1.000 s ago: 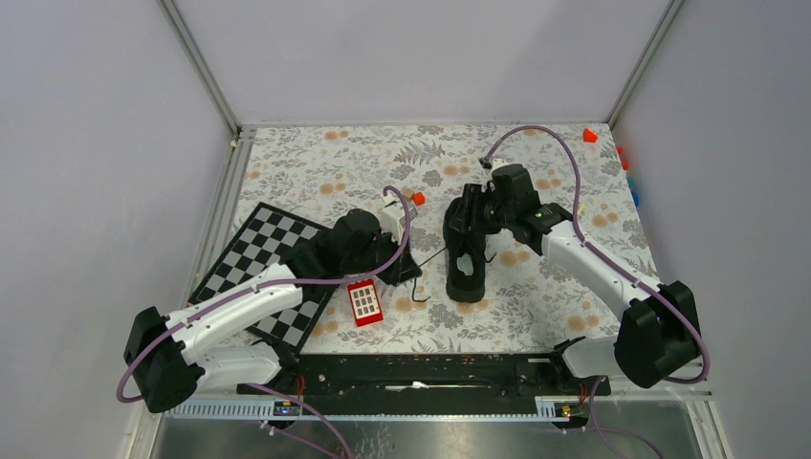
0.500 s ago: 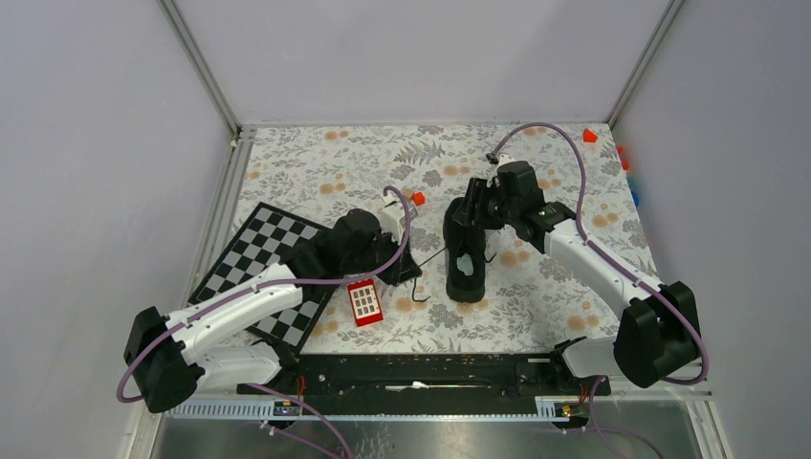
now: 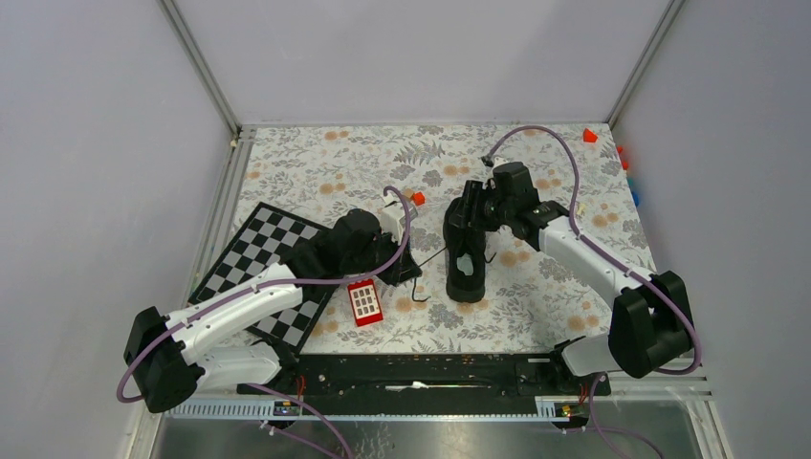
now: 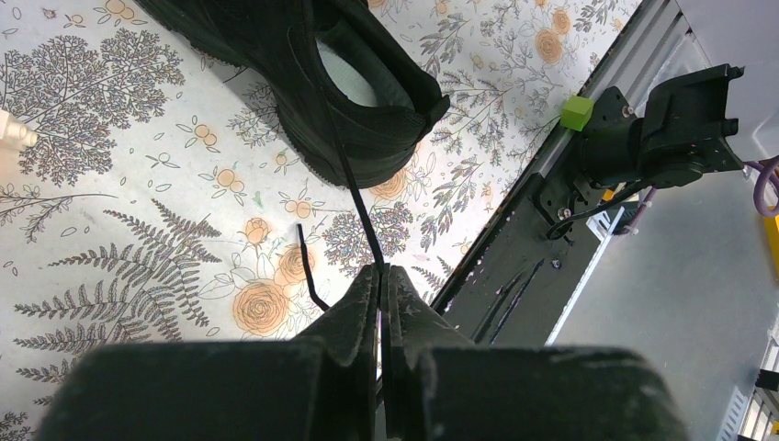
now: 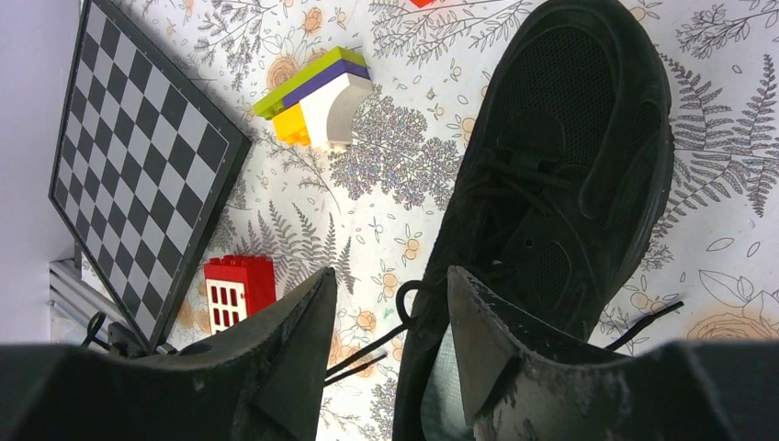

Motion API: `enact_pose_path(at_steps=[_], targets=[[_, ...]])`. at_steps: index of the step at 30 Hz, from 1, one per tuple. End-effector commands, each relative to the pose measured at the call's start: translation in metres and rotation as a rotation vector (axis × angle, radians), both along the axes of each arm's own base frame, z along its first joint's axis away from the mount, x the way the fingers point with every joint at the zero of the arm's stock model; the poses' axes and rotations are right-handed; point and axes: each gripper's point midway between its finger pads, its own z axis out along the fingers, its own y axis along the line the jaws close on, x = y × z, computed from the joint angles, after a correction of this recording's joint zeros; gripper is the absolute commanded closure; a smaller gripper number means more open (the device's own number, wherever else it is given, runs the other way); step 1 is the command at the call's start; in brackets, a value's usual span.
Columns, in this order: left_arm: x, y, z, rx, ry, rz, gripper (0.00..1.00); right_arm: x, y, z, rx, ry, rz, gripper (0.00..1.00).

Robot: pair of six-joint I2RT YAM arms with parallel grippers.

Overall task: Tie the shoes
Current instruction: Cross the shoelace with the shoelace.

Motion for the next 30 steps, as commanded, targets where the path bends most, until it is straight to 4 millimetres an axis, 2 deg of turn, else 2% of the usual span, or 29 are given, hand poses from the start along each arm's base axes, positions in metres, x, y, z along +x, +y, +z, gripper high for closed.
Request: enact_pose_path(at_steps=[1,8,16,22,30], targets=[[-0.001,0.000,0.013,-0.036,-0.041,-0.007,1.00,-0.003,0.003,0.006,0.034,-0.015,0.019,0.45],[-0.001,-0.002,0.013,-0.037,-0.039,-0.012,1.00,-0.012,-0.002,-0.009,0.000,0.028,0.034,0.46],[0.001,-0.002,0.013,-0.037,-0.039,-0.005,1.00,-0.015,-0.004,-0.008,-0.011,0.030,0.041,0.46],[0.001,-0.003,0.012,-0.037,-0.035,-0.008,1.00,-0.020,-0.006,-0.018,-0.031,0.063,0.050,0.45],[0.001,-0.003,0.012,-0.037,-0.035,-0.009,1.00,-0.013,-0.002,-0.026,-0.029,0.083,0.041,0.44]])
